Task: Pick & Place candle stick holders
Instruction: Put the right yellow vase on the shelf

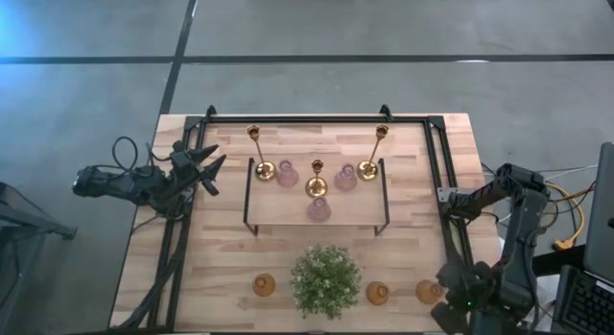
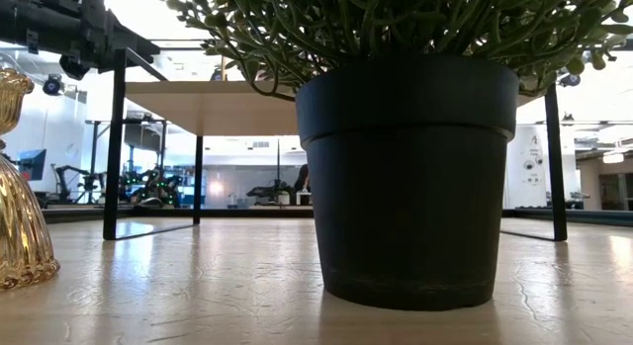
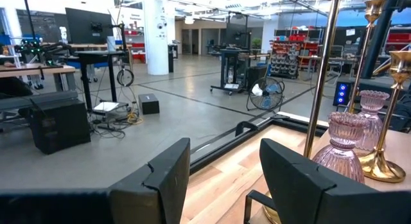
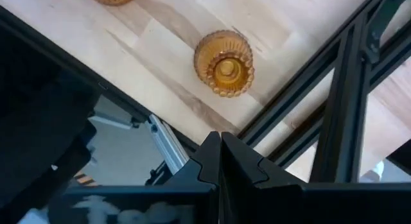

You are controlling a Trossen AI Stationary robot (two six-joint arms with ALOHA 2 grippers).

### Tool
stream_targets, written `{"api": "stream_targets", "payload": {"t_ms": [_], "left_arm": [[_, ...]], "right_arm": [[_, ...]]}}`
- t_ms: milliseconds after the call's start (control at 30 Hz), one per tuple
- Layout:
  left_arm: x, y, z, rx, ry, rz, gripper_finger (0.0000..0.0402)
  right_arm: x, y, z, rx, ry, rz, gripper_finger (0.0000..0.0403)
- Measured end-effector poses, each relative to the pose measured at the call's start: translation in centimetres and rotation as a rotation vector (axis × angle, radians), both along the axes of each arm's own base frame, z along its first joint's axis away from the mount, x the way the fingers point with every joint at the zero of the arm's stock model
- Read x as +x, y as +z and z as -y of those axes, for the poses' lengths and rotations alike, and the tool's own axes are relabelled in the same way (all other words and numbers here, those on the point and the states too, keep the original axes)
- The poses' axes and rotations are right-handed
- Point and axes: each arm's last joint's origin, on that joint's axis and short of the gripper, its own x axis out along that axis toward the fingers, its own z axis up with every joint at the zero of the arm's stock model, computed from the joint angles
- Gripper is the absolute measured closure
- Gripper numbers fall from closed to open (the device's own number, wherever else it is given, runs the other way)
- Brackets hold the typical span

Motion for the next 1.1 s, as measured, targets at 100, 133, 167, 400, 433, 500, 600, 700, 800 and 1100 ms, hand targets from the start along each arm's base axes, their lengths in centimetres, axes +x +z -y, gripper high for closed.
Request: {"api": "stream_targets", "payload": {"t_ms": [100, 133, 167, 400, 433, 500, 600, 700, 800, 1100], "left_arm": [[0.0, 0.0, 0.0, -0.001, 0.000, 0.001, 0.0209], [0.0, 0.0, 0.0, -0.001, 0.000, 0.001, 0.0209], [0.0, 0.0, 0.0, -0.001, -0.001, 0.001, 0.0209], [0.0, -0.1, 0.0, -0.001, 0.000, -0.002, 0.0209], [0.0, -0.1, 0.0, -0.001, 0.000, -0.002, 0.0209], [0.0, -0.1, 0.0, -0.001, 0.000, -0.002, 0.0209], [0.0, -0.1, 0.0, -0.001, 0.000, -0.002, 0.0209], [0.0, -0.1, 0.0, -0.001, 0.000, -0.002, 0.0209], [0.0, -0.1, 0.0, -0.001, -0.001, -0.002, 0.0209], [0.1, -0.1, 0.0, 0.000, -0.001, -0.004, 0.0209]], "right_arm": [[0.2, -0.4, -0.2, -0.015, 0.002, -0.003, 0.0394], [0.3, -0.6, -0.2, -0.022, 0.007, -0.006, 0.0394], [0.3, -0.9, -0.3, -0.029, 0.009, -0.009, 0.0394], [0.3, -2.8, -0.3, 0.022, -0.001, -0.185, 0.0394], [0.2, -3.2, -0.4, 0.044, 0.010, -0.216, 0.0394], [0.3, -4.0, -0.8, 0.090, 0.036, -0.209, 0.0394], [0.4, -5.3, -0.9, 0.119, 0.045, -0.191, 0.0394], [0.4, -6.8, -0.9, 0.129, 0.048, -0.186, 0.0394], [0.3, -8.2, -0.6, 0.133, 0.052, -0.188, 0.0394], [0.5, -10.2, 0.7, 0.106, 0.053, -0.157, 0.0394]]}}
